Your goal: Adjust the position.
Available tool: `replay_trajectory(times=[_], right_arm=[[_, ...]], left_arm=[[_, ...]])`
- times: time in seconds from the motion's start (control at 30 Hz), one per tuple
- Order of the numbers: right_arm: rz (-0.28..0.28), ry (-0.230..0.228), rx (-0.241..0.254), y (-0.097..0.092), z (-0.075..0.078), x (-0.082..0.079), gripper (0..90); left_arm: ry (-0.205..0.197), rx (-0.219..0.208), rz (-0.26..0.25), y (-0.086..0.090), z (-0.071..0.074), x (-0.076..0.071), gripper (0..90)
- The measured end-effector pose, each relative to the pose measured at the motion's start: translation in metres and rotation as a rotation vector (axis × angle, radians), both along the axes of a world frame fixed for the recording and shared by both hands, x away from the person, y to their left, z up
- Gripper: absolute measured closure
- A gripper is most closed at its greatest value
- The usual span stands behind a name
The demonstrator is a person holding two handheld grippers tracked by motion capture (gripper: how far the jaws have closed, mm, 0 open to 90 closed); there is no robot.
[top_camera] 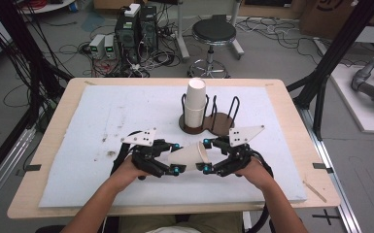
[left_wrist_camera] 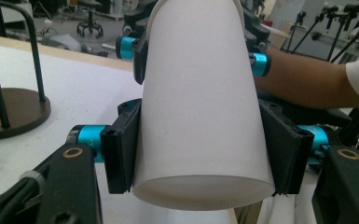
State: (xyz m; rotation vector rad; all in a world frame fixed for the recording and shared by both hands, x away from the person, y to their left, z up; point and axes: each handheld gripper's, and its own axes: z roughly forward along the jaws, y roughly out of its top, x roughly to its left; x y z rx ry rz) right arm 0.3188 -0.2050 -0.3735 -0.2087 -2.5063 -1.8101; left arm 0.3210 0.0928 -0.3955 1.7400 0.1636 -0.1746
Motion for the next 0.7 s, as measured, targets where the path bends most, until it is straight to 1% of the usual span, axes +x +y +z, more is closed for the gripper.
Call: replay_trajectory(times=[0.1, 0.13, 0.17, 0.2, 0.23, 0.27, 0.3, 0.33, 0.37, 0.4, 0.47, 0.5, 0.53, 0.6, 0.7], right_arm=[[0.006, -0.002, -0.021, 0.001, 0.0, 0.0, 34.0], [0.007, -0.003, -0.031, 0.002, 0.0, 0.0, 34.6], [0.006, -0.009, -0.036, 0.002, 0.001, 0.0, 35.2], [0.006, -0.008, -0.042, 0.002, 0.001, 0.0, 35.4], [-0.001, -0.021, -0.059, 0.002, 0.002, 0.0, 35.7], [-0.01, -0.021, -0.078, 0.002, 0.003, -0.001, 35.8], [-0.022, -0.034, -0.107, 0.003, 0.004, -0.001, 35.8], [-0.036, -0.043, -0.143, 0.004, 0.005, -0.002, 35.8], [-0.041, -0.061, -0.184, 0.006, 0.006, -0.002, 35.8], [-0.048, -0.081, -0.233, 0.009, 0.006, -0.003, 35.8], [-0.052, -0.109, -0.293, 0.014, 0.006, -0.005, 35.6], [-0.049, -0.114, -0.313, 0.017, 0.006, -0.006, 35.5], [-0.046, -0.12, -0.325, 0.019, 0.005, -0.007, 35.4], [-0.03, -0.118, -0.34, 0.024, 0.004, -0.008, 35.2], [-0.015, -0.122, -0.36, 0.028, 0.003, -0.01, 35.1]], left_arm=[[0.003, 0.032, 0.003, 0.0, 0.0, -0.001, 36.2], [0.002, 0.048, 0.015, -0.001, 0.0, -0.001, 35.6], [-0.006, 0.087, 0.042, -0.002, 0.001, -0.002, 32.1], [-0.008, 0.145, 0.074, -0.004, 0.003, -0.002, 23.6], [-0.022, 0.182, 0.086, -0.004, 0.004, -0.002, 19.0], [-0.054, 0.229, 0.097, -0.005, 0.006, -0.004, 19.0], [-0.085, 0.274, 0.1, -0.006, 0.009, -0.005, 19.0], [-0.113, 0.313, 0.098, -0.008, 0.011, -0.006, 19.0], [-0.148, 0.355, 0.09, -0.009, 0.013, -0.007, 19.0], [-0.165, 0.376, 0.091, -0.009, 0.015, -0.008, 19.3], [-0.185, 0.407, 0.081, -0.012, 0.017, -0.009, 19.7], [-0.193, 0.42, 0.076, -0.014, 0.016, -0.009, 20.0], [-0.195, 0.434, 0.07, -0.015, 0.016, -0.01, 20.3], [-0.201, 0.453, 0.057, -0.018, 0.013, -0.01, 20.9], [-0.208, 0.473, 0.031, -0.023, 0.011, -0.01, 23.7]])
